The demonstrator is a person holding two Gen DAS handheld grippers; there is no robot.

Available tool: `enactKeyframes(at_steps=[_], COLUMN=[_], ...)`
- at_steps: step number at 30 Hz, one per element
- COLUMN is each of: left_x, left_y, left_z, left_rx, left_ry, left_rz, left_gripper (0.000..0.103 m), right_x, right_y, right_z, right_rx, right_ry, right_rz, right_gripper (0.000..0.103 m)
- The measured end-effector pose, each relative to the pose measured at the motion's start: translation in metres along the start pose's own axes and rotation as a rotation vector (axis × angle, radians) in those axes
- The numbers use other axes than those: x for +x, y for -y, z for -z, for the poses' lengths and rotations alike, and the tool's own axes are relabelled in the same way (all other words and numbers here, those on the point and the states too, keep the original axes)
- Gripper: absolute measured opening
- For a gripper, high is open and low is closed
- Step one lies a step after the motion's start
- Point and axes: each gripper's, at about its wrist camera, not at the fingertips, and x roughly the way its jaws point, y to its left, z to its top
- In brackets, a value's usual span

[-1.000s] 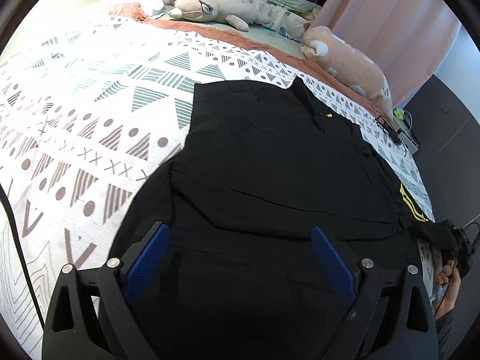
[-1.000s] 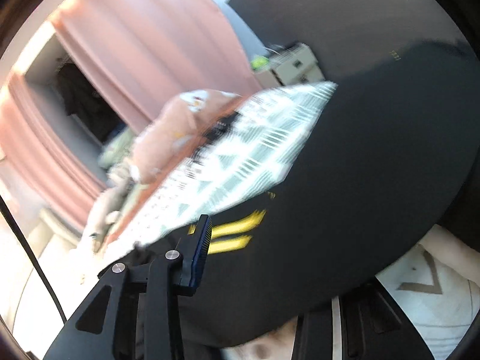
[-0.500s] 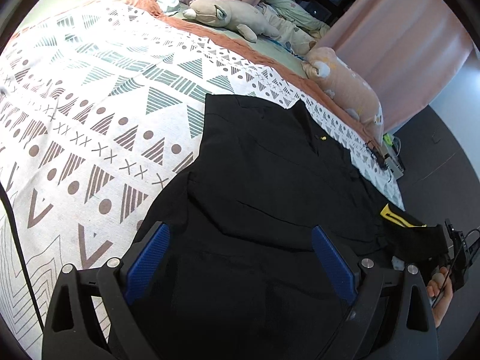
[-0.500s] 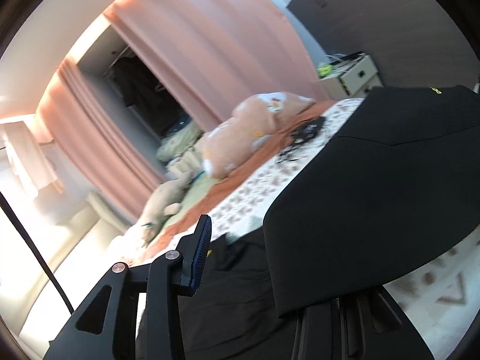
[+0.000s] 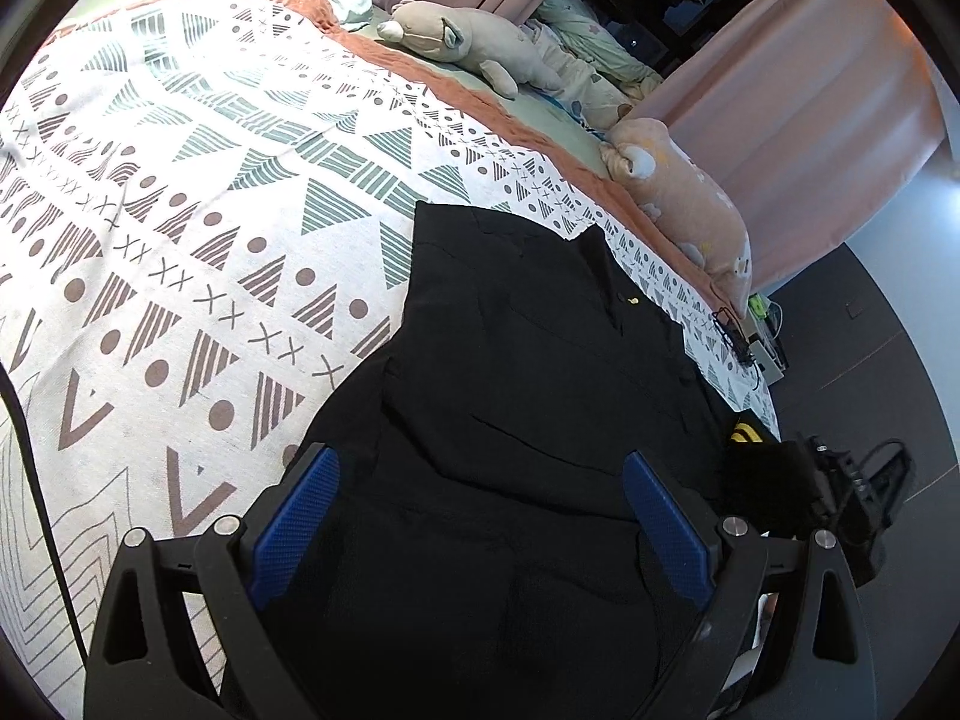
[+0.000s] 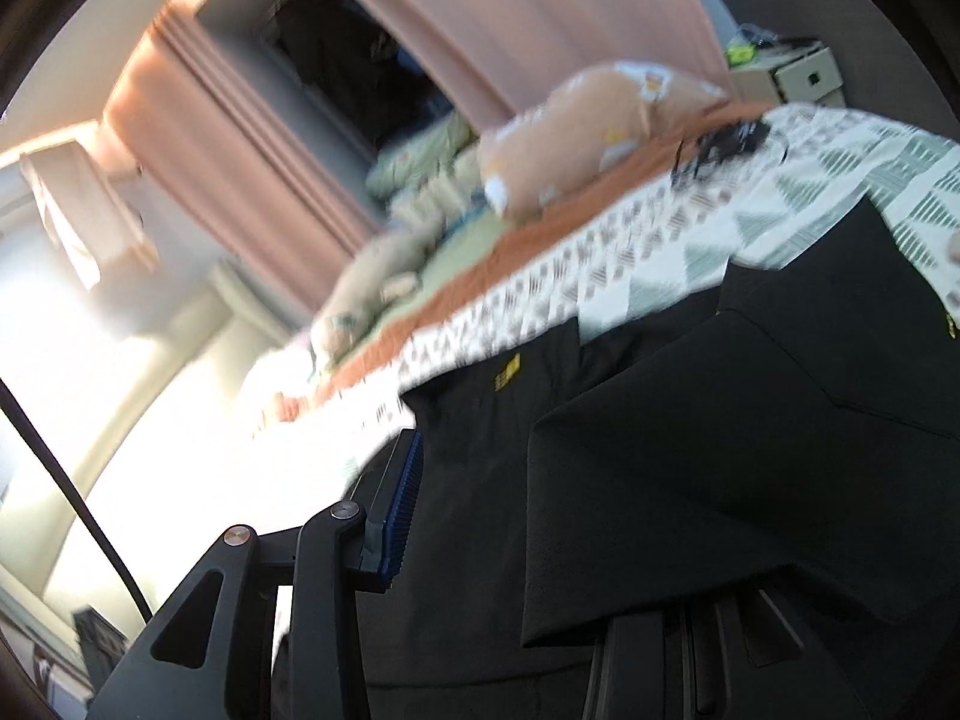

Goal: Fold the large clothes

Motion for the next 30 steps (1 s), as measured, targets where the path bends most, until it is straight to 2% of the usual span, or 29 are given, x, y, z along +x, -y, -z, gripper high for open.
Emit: enactKeyframes(at_steps=[4,8,11,12,13,15,21,25,30], left_x=[-0.002,-0.005,-0.008,-0.008,-0.008,-0.009,-0.012,-0.011,-0.011], left_y=[-0.006,-0.011,-0.012,-0.011,-0.010,-0.009,-0.001,0.004,0.009], left_z=[-0.002,-0.004,-0.004,-0.004,-0.004,-0.003,0.000,0.004,0.006], left_rx=[-0.026,-0.033,-0.040,-0.040,-0.040,-0.042,-0.029,-0.017,-0.022], left_ry=[-0.003,0.001,0.002,0.002,0.001,0.001,0.008,-0.001,0.008], left_rz=[0.017,0.023,0.031,0.033,0.037,0.047,0.061,0.070,0.070], left_gripper=[0.097,0.097,0.097,0.097,0.097,0.097,0.097,0.097,0.097], right_x=[0.042,0.081,0.083,0.081,0.076,0.060,-0.005,-0.059,-0.099], right_y=[-0.003,0.010,0.016,0.019,0.019,0.024,0.047,0.062,0.098], right_z=[0.005,0.013,0.012,0.011,0.009,0.006,0.016,0.025,0.022], right_rx=[0.008,0.066,0.097,0.104,0.111,0.122,0.224,0.265,0.358], right_ry=[-0.105,-0.259,-0.295,-0.291,-0.284,-0.276,-0.256,-0.200,-0.120], right_rz=[0.046,0.110,0.118,0.118,0.118,0.137,0.149,0.184,0.232], right_gripper=[0.035,0.036,0.054,0.063,0.071,0.076,0.077,0.077,0.077])
